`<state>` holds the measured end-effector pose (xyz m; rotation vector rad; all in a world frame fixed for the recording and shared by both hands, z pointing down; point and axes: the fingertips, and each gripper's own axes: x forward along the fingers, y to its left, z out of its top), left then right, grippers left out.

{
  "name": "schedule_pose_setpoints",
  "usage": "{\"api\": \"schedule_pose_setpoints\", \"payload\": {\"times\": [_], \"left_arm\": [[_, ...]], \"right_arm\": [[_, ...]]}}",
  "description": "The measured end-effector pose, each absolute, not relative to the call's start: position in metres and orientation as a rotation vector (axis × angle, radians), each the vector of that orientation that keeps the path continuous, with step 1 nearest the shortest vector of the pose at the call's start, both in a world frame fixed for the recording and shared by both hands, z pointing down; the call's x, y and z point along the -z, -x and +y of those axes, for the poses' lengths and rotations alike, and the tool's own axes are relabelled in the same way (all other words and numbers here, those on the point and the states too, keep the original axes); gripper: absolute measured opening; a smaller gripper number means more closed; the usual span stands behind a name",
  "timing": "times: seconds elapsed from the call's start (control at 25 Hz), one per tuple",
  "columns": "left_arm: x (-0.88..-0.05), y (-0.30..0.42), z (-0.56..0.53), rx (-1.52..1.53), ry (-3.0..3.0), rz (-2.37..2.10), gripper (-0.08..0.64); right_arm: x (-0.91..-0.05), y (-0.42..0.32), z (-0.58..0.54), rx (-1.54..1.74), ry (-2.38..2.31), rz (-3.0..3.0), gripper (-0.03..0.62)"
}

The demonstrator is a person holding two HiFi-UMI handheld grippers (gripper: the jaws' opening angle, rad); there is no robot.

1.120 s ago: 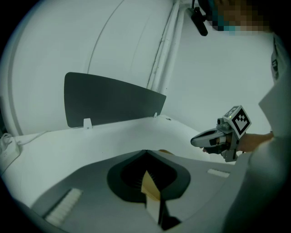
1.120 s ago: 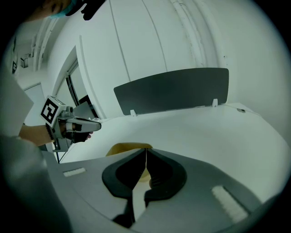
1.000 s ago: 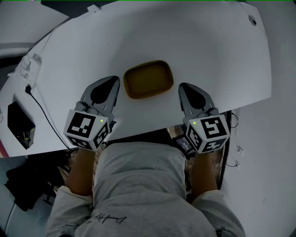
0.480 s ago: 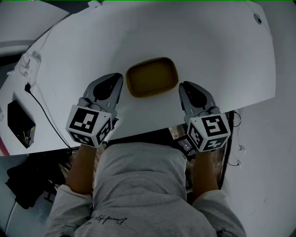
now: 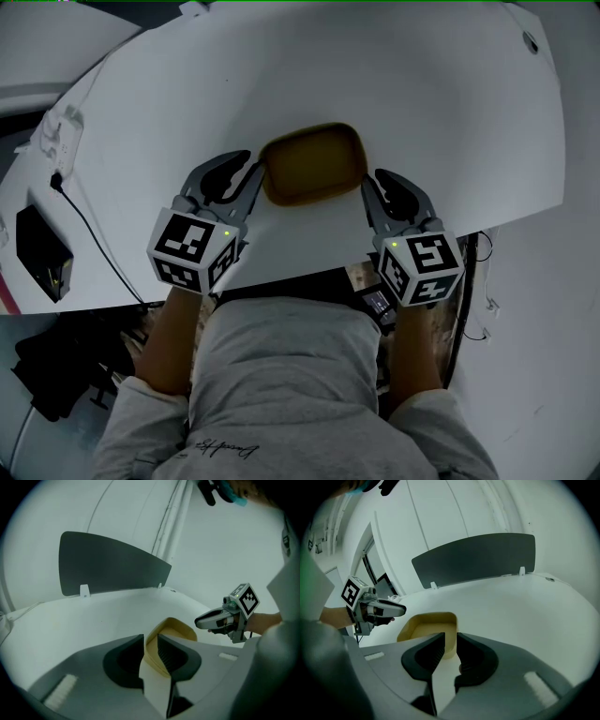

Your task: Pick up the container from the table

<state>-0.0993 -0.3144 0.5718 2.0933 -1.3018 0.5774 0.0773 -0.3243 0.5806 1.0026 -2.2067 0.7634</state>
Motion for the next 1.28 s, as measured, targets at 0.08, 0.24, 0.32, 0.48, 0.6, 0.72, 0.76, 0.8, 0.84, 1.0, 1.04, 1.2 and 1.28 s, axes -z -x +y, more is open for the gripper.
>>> {"api": "schedule_pose_setpoints", "payload": {"times": [0.08,0.24,0.32,0.48,0.6,0.72,0.76,0.8,0.84,1.0,1.04,1.2,1.28], "left_arm": [[-0.578,0.1,-0.316,-0.587,-2.08,-1.298,0.107],[-0.589,0.099,-0.318,-0.611,-2.066,-1.275,0.127],[-0.594,0.098,-0.319,-0.623,-2.06,-1.263,0.132],[-0.603,0.095,-0.319,-0.641,-2.05,-1.239,0.14],[-0.609,0.094,-0.319,-0.654,-2.046,-1.224,0.143],[-0.612,0.093,-0.321,-0.659,-2.046,-1.218,0.143],[-0.614,0.093,-0.322,-0.658,-2.044,-1.214,0.143],[-0.616,0.092,-0.322,-0.657,-2.04,-1.21,0.143],[-0.617,0.092,-0.322,-0.658,-2.036,-1.206,0.143],[-0.62,0.09,-0.323,-0.661,-2.035,-1.196,0.131],[-0.621,0.088,-0.323,-0.658,-2.033,-1.194,0.118],[-0.621,0.086,-0.323,-0.657,-2.028,-1.193,0.077],[-0.622,0.088,-0.323,-0.654,-2.017,-1.2,0.069]], "right_arm": [[-0.585,-0.076,-0.325,-0.769,-0.999,-2.197,0.102],[-0.593,-0.074,-0.326,-0.78,-0.995,-2.181,0.113],[-0.596,-0.074,-0.327,-0.789,-0.992,-2.175,0.118],[-0.603,-0.072,-0.327,-0.809,-0.983,-2.166,0.133],[-0.607,-0.071,-0.328,-0.82,-0.981,-2.157,0.138],[-0.611,-0.069,-0.329,-0.834,-0.975,-2.148,0.138],[-0.612,-0.069,-0.329,-0.838,-0.976,-2.146,0.138],[-0.613,-0.069,-0.329,-0.841,-0.978,-2.144,0.138],[-0.614,-0.068,-0.33,-0.845,-0.979,-2.142,0.138],[-0.617,-0.067,-0.33,-0.86,-0.974,-2.133,0.135],[-0.617,-0.067,-0.33,-0.863,-0.974,-2.13,0.131],[-0.618,-0.065,-0.331,-0.853,-0.984,-2.107,0.084],[-0.619,-0.064,-0.331,-0.846,-0.99,-2.097,0.073]]}}
